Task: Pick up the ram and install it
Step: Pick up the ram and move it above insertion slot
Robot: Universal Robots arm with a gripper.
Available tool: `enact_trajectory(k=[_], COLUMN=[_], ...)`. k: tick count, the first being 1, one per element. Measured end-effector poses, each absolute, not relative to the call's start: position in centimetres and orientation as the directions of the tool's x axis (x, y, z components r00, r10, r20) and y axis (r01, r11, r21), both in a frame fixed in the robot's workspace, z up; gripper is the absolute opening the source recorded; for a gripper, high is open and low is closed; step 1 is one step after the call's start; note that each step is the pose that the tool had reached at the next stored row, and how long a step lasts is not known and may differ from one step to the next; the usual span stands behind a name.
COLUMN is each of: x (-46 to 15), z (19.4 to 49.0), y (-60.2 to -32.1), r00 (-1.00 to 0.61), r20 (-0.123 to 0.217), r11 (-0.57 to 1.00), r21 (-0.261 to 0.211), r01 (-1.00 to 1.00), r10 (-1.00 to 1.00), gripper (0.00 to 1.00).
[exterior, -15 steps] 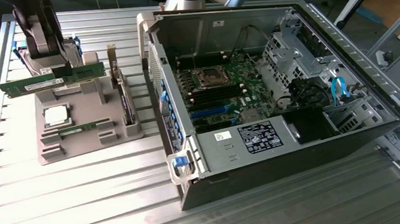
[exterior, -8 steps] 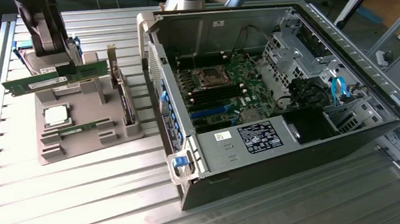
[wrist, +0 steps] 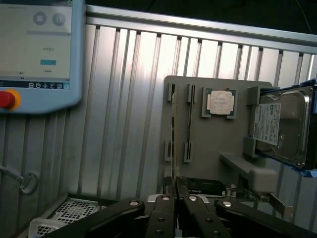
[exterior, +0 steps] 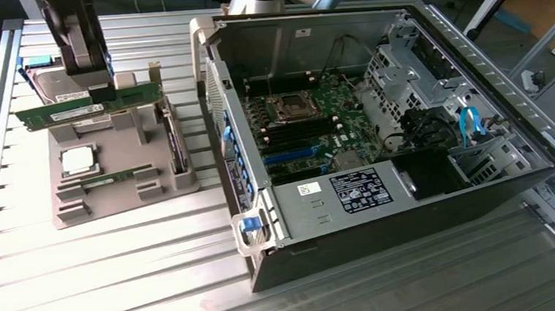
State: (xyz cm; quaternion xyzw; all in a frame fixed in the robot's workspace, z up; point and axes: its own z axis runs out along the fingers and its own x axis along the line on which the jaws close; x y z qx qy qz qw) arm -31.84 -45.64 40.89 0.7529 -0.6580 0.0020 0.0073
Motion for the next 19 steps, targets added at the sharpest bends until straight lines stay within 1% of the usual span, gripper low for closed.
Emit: enact_trajectory(k=[19], x=[-28.4], z=[40.9], y=[-45.6], r00=[0.134], r20=[0.01], r11=[-0.134], r21=[0.025], r01=[-0.991], r10=[-0.991], gripper=[0.13])
